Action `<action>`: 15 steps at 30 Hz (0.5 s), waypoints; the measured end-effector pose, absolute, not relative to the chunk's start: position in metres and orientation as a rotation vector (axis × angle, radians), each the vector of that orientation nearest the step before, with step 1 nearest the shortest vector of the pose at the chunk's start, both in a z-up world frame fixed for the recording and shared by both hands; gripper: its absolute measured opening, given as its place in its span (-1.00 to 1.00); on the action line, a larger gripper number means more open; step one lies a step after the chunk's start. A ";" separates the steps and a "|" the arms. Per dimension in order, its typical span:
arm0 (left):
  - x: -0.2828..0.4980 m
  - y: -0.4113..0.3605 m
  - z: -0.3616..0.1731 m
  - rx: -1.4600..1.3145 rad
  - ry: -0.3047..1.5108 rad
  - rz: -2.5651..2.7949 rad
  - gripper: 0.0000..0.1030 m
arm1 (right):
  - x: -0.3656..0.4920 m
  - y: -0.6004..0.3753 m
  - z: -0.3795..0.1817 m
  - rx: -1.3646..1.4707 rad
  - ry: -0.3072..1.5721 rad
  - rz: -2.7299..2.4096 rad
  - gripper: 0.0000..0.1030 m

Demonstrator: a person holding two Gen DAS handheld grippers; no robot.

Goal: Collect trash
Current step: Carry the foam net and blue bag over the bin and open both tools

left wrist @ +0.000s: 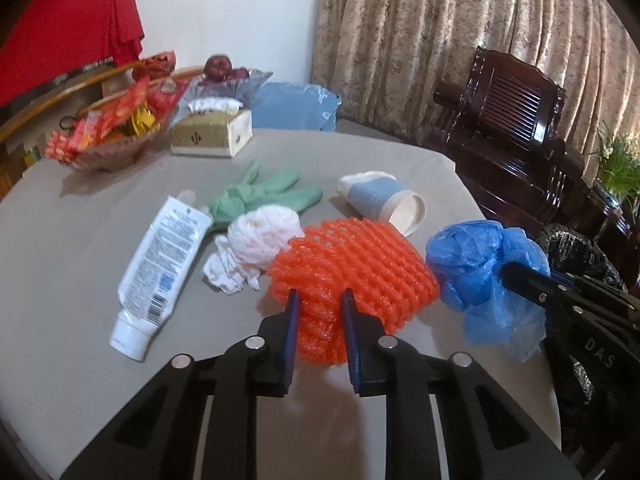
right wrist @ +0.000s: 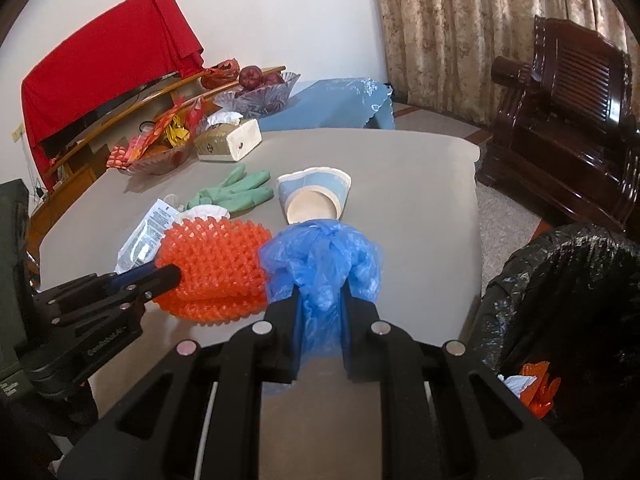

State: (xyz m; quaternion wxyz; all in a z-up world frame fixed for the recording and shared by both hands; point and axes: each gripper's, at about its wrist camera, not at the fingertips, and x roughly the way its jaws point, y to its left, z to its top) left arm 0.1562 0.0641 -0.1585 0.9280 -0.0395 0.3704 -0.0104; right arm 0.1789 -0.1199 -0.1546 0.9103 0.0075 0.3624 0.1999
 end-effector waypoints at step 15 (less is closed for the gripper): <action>0.134 0.060 -0.111 -0.042 0.653 -0.016 -0.60 | 0.149 -0.151 -0.102 0.041 0.627 0.396 -0.72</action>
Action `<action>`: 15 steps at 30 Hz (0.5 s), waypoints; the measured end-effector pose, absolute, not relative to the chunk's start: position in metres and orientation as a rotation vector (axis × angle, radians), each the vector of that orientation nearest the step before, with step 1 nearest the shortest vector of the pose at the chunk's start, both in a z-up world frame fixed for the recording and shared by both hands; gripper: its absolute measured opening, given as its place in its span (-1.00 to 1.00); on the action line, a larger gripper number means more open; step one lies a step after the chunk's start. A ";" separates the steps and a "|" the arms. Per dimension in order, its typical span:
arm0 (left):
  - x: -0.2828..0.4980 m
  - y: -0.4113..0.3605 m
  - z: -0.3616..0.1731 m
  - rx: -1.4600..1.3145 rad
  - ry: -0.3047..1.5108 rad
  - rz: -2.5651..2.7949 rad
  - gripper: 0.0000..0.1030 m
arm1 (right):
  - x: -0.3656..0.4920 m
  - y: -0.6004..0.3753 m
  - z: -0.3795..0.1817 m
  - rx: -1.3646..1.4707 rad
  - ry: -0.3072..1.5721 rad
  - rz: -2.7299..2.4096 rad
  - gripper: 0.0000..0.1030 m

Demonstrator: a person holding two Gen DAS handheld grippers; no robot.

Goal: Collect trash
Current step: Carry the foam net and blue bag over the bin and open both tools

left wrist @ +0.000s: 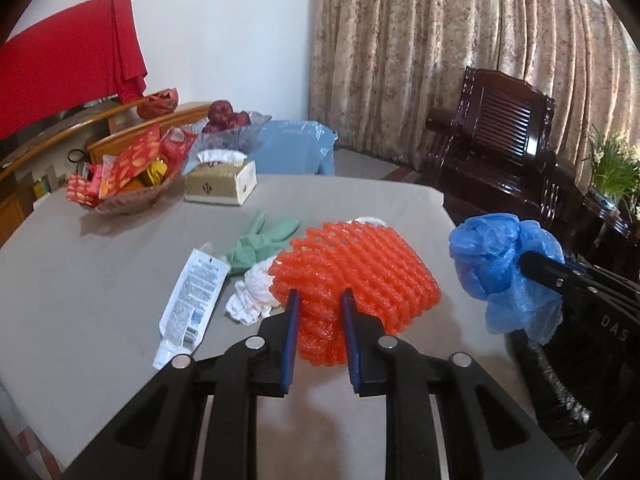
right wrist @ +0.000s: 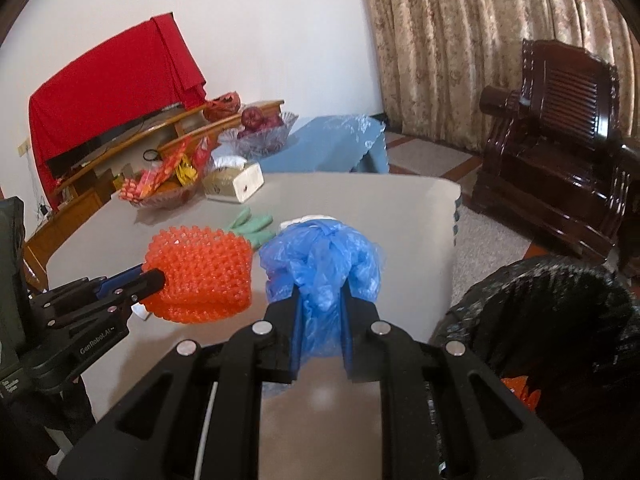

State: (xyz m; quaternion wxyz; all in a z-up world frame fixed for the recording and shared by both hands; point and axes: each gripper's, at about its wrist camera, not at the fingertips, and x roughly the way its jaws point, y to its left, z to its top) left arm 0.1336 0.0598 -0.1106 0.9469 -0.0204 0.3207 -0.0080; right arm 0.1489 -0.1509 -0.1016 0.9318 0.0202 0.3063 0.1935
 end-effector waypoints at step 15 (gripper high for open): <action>0.122 0.007 -0.076 -0.004 0.583 -0.137 -0.60 | 0.116 -0.209 -0.065 0.071 0.538 0.316 -0.72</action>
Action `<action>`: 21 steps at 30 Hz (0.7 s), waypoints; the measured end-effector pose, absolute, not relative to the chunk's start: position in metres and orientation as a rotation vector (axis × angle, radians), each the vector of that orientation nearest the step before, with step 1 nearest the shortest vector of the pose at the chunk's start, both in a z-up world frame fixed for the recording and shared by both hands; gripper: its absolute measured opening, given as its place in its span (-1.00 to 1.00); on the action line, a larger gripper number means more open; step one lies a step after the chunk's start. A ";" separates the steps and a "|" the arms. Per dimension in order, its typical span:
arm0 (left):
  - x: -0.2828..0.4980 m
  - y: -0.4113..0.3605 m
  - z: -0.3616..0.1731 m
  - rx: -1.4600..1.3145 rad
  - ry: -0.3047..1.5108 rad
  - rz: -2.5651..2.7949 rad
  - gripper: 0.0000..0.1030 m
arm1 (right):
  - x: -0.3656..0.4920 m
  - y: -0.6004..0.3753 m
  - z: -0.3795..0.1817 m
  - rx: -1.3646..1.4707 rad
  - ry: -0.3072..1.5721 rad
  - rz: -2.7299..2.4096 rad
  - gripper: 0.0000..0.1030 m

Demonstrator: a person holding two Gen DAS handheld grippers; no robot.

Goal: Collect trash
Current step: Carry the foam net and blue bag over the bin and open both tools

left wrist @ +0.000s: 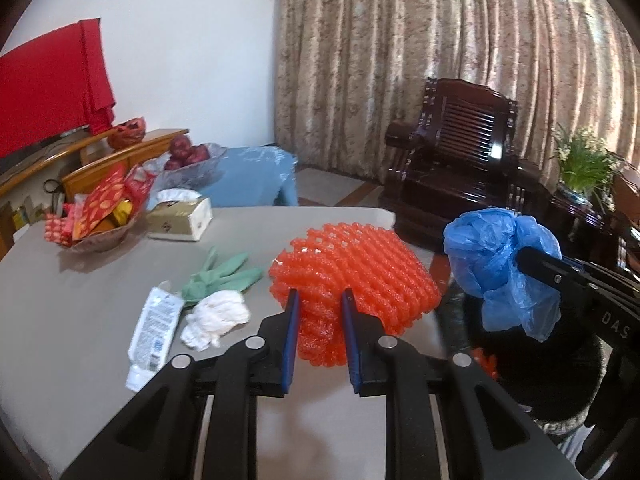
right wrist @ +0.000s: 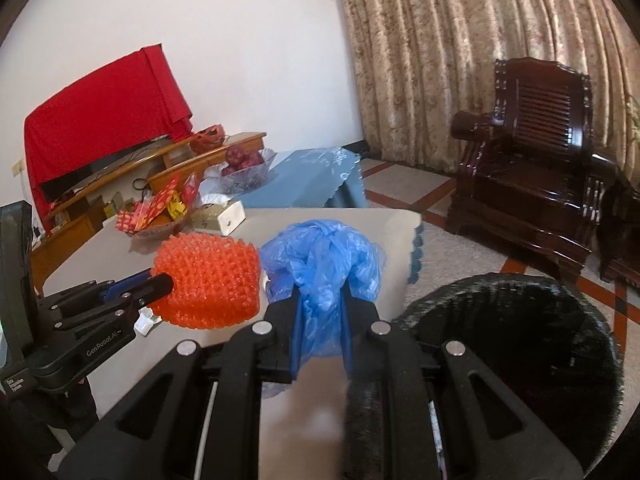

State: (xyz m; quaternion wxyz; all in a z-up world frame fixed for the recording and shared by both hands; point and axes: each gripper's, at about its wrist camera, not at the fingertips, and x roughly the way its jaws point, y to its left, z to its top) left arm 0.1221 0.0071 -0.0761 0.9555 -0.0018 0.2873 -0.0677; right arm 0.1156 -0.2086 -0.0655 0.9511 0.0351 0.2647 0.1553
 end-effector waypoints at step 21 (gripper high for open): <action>0.121 -0.130 -0.075 0.104 0.577 -0.406 -0.60 | 0.063 -0.339 -0.069 0.098 0.517 0.071 -0.72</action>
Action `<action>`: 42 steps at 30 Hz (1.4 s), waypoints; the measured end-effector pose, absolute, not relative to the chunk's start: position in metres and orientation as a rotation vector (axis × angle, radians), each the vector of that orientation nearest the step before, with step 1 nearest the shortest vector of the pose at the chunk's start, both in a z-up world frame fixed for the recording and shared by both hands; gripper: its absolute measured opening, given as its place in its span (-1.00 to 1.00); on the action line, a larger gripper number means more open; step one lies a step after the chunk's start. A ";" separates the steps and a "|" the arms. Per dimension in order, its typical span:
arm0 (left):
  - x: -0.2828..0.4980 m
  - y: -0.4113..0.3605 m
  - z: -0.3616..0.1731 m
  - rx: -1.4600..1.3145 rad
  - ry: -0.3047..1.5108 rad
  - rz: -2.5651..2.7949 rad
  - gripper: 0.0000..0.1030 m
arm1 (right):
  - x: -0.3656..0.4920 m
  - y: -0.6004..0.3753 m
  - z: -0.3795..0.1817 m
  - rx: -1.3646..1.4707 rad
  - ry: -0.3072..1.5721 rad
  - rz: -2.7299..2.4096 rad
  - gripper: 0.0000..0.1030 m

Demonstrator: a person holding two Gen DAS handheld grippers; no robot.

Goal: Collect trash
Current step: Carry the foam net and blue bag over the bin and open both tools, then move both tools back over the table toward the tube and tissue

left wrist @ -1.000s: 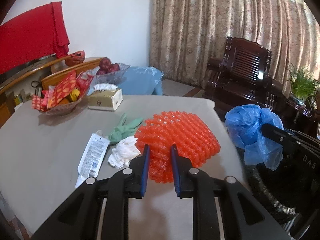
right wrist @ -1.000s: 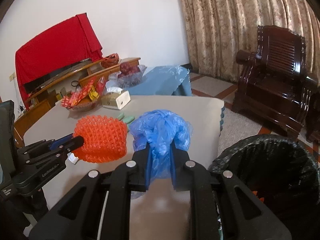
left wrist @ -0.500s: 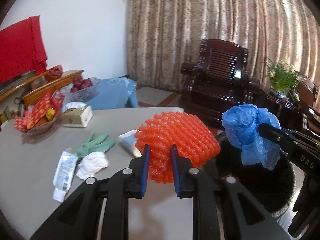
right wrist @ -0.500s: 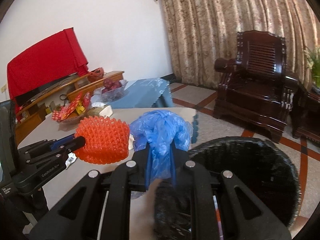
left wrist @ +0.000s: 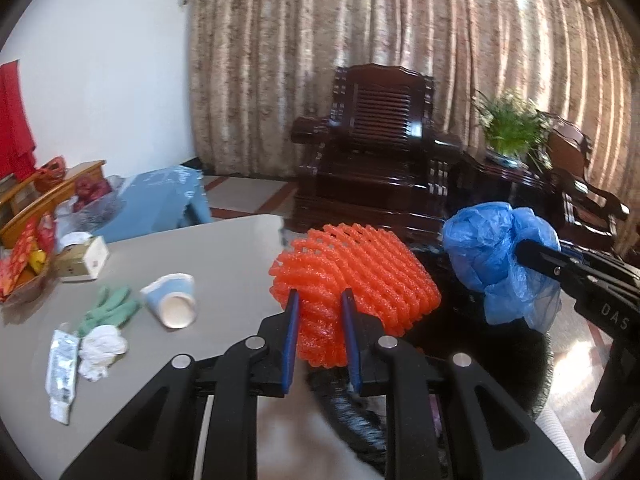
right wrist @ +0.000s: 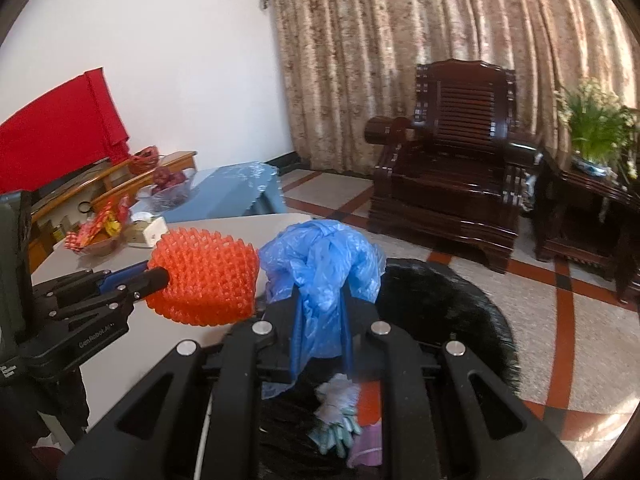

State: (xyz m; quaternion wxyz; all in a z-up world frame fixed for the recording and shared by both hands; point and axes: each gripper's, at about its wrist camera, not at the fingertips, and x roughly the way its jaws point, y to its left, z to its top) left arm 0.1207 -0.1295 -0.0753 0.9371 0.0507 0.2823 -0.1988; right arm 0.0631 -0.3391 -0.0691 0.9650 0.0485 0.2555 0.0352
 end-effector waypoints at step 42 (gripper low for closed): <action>0.123 -0.074 -0.072 0.045 0.576 -0.324 0.63 | 0.072 -0.318 -0.088 0.145 0.555 0.032 0.89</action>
